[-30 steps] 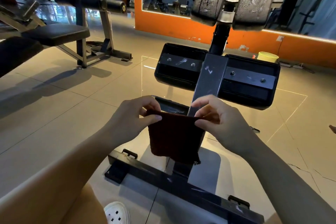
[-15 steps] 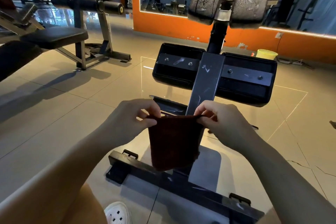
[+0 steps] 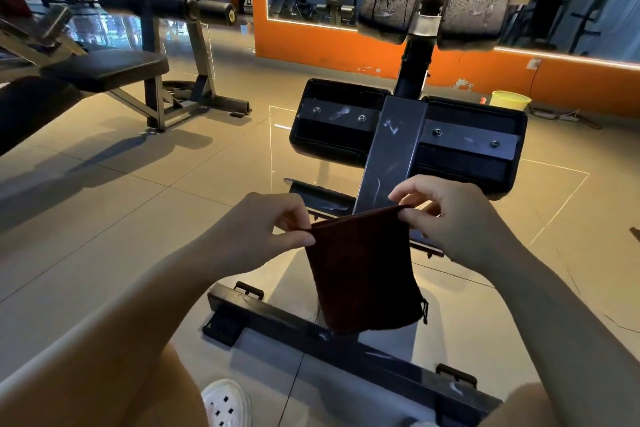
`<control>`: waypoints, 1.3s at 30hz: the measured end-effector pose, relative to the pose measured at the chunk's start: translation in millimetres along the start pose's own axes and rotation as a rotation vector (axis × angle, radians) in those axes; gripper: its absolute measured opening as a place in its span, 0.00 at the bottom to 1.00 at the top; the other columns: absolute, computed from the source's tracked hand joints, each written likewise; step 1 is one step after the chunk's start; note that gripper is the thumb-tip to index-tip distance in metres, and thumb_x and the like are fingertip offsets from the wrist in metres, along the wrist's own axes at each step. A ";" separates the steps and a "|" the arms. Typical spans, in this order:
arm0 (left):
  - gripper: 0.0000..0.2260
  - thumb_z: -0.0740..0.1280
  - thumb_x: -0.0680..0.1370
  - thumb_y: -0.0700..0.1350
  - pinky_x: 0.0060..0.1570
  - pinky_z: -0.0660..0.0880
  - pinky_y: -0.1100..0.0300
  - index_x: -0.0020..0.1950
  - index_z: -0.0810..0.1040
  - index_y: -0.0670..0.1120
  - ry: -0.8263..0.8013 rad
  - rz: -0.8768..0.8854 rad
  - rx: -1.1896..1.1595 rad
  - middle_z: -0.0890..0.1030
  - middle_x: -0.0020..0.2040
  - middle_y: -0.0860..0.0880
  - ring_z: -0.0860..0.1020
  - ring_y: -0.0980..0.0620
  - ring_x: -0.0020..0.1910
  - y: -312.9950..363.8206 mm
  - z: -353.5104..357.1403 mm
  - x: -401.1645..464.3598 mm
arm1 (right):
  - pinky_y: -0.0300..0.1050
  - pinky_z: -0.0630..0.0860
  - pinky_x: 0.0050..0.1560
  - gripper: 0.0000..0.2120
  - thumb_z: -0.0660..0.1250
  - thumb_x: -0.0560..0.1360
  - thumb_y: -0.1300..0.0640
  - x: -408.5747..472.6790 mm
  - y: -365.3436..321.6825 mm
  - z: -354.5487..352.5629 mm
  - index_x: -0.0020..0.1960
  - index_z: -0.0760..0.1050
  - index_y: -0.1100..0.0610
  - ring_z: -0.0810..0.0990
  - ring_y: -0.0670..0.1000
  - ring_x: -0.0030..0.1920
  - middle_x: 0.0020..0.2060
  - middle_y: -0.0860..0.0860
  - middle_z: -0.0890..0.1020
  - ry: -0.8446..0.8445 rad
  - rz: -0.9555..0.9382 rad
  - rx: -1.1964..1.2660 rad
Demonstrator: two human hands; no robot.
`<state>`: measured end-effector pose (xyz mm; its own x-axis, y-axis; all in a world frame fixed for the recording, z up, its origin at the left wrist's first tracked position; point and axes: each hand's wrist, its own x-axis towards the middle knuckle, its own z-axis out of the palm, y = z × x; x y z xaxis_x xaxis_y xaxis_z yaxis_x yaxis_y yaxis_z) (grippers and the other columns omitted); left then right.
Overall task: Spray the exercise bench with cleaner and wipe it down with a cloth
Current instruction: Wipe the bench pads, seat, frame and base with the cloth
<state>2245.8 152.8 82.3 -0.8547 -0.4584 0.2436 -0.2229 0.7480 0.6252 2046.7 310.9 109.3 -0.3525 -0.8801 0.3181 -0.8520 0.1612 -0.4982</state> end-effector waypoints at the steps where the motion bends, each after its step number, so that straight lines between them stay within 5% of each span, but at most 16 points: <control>1: 0.06 0.73 0.74 0.43 0.44 0.75 0.70 0.42 0.77 0.52 -0.014 0.011 -0.052 0.81 0.41 0.56 0.79 0.59 0.44 2.6 0.1 -0.6 | 0.30 0.68 0.38 0.10 0.68 0.78 0.60 0.2 1.3 -1.3 0.50 0.76 0.44 0.78 0.40 0.40 0.41 0.39 0.79 0.011 0.020 -0.028; 5: 0.09 0.75 0.72 0.42 0.42 0.76 0.66 0.39 0.76 0.52 -0.018 0.018 -0.018 0.81 0.39 0.54 0.79 0.58 0.42 12.1 8.9 -1.1 | 0.29 0.68 0.34 0.10 0.67 0.77 0.62 3.1 4.5 1.8 0.46 0.78 0.46 0.77 0.41 0.35 0.40 0.41 0.80 0.003 0.058 -0.082; 9: 0.11 0.74 0.72 0.39 0.40 0.76 0.65 0.42 0.73 0.51 0.164 -0.055 -0.122 0.79 0.41 0.51 0.80 0.55 0.40 33.8 -3.2 18.3 | 0.35 0.76 0.29 0.09 0.65 0.77 0.67 9.1 5.5 -6.7 0.47 0.72 0.53 0.83 0.47 0.32 0.42 0.53 0.81 0.152 0.196 0.359; 12: 0.10 0.72 0.74 0.39 0.43 0.81 0.58 0.44 0.73 0.51 0.309 -0.063 -0.271 0.79 0.45 0.50 0.80 0.52 0.44 57.2 -19.1 46.2 | 0.39 0.80 0.35 0.12 0.60 0.78 0.71 9.3 5.7 -13.4 0.43 0.71 0.56 0.84 0.50 0.36 0.41 0.57 0.81 0.311 0.204 0.553; 15: 0.12 0.68 0.76 0.36 0.48 0.79 0.59 0.41 0.74 0.52 0.388 0.030 -0.235 0.78 0.44 0.54 0.80 0.53 0.44 60.0 -13.7 71.2 | 0.38 0.80 0.45 0.16 0.59 0.78 0.72 12.9 6.2 -0.7 0.44 0.76 0.53 0.82 0.46 0.42 0.42 0.49 0.80 0.447 0.187 0.377; 18: 0.17 0.65 0.78 0.32 0.45 0.74 0.71 0.37 0.76 0.53 0.503 0.035 -0.134 0.77 0.44 0.58 0.77 0.59 0.42 32.9 5.5 82.5 | 0.31 0.73 0.55 0.13 0.62 0.78 0.67 32.5 9.5 20.8 0.58 0.79 0.56 0.75 0.40 0.50 0.50 0.43 0.75 0.446 0.125 0.080; 23: 0.11 0.65 0.77 0.30 0.47 0.71 0.76 0.49 0.84 0.43 0.591 0.149 -0.074 0.77 0.48 0.52 0.75 0.62 0.46 -38.9 27.6 89.9 | 0.17 0.61 0.55 0.18 0.66 0.78 0.62 79.5 8.2 63.3 0.68 0.73 0.58 0.68 0.40 0.58 0.60 0.45 0.70 0.395 0.084 -0.011; 30: 0.10 0.66 0.76 0.37 0.47 0.74 0.75 0.53 0.80 0.49 0.537 0.240 -0.154 0.77 0.50 0.53 0.77 0.58 0.48 -83.1 -2.8 108.9 | 0.17 0.58 0.59 0.25 0.70 0.75 0.62 99.4 7.6 108.3 0.71 0.69 0.61 0.63 0.38 0.62 0.66 0.54 0.69 0.457 -0.032 -0.114; 36: 0.10 0.67 0.77 0.36 0.49 0.75 0.74 0.56 0.81 0.44 0.404 0.291 -0.108 0.75 0.52 0.54 0.76 0.59 0.51 -92.8 -27.3 120.7 | 0.17 0.60 0.55 0.30 0.64 0.77 0.48 120.4 -2.0 127.1 0.73 0.64 0.62 0.59 0.41 0.67 0.70 0.57 0.64 0.583 -0.017 -0.178; 39: 0.14 0.67 0.77 0.36 0.51 0.72 0.77 0.61 0.80 0.46 0.300 0.310 -0.069 0.71 0.53 0.61 0.73 0.62 0.53 -92.6 -38.7 126.3 | 0.28 0.63 0.59 0.32 0.64 0.77 0.46 130.3 -10.2 135.0 0.74 0.62 0.61 0.61 0.48 0.70 0.71 0.57 0.63 0.668 0.025 -0.208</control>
<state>2176.7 7.1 83.9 -0.6999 -0.3442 0.6258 0.0633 0.8428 0.5344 2061.7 134.3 47.0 -0.4785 -0.4231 0.7695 -0.8736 0.3183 -0.3682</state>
